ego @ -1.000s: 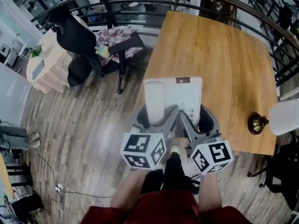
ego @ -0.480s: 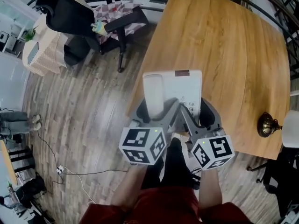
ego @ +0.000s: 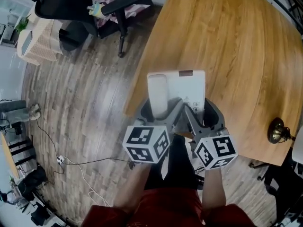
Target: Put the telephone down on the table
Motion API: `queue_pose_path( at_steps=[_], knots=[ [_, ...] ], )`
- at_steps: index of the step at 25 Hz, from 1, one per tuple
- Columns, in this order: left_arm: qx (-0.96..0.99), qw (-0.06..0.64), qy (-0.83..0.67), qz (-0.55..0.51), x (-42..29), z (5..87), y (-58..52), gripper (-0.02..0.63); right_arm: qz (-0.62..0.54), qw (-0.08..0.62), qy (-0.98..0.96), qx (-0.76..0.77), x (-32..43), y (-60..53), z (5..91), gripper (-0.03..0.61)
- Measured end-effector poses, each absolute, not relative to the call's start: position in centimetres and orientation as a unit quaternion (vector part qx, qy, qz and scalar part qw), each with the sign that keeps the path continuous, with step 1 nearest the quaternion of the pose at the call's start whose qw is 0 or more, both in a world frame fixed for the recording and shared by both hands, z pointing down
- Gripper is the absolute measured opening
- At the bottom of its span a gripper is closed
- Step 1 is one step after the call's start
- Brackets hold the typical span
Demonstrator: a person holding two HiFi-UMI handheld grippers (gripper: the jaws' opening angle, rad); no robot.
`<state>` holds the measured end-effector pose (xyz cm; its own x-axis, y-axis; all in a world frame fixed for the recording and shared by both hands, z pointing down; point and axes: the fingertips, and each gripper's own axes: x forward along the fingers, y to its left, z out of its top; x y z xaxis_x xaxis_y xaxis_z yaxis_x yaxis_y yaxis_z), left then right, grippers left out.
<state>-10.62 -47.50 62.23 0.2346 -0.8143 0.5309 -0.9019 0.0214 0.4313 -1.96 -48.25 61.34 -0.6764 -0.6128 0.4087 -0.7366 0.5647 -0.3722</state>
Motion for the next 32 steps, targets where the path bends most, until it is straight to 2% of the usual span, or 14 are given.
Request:
queue_pose_path(
  at_steps=[11, 21, 32],
  knots=[
    [0.673, 0.409, -0.611, 0.082, -11.0, 68.1, -48.2, 0.412, 0.303, 0.152, -0.861, 0.380, -2.4, -49.2, 67.1, 0.268],
    [0.669, 0.416, -0.610, 0.091, -11.0, 68.9, -48.2, 0.413, 0.318, 0.145, -0.856, 0.380, -2.3, -49.2, 67.9, 0.268],
    [0.684, 0.338, -0.635, 0.125, -12.5, 66.3, -47.8, 0.413, 0.286, 0.145, -0.856, 0.406, -1.3, -49.8, 65.6, 0.281]
  ],
)
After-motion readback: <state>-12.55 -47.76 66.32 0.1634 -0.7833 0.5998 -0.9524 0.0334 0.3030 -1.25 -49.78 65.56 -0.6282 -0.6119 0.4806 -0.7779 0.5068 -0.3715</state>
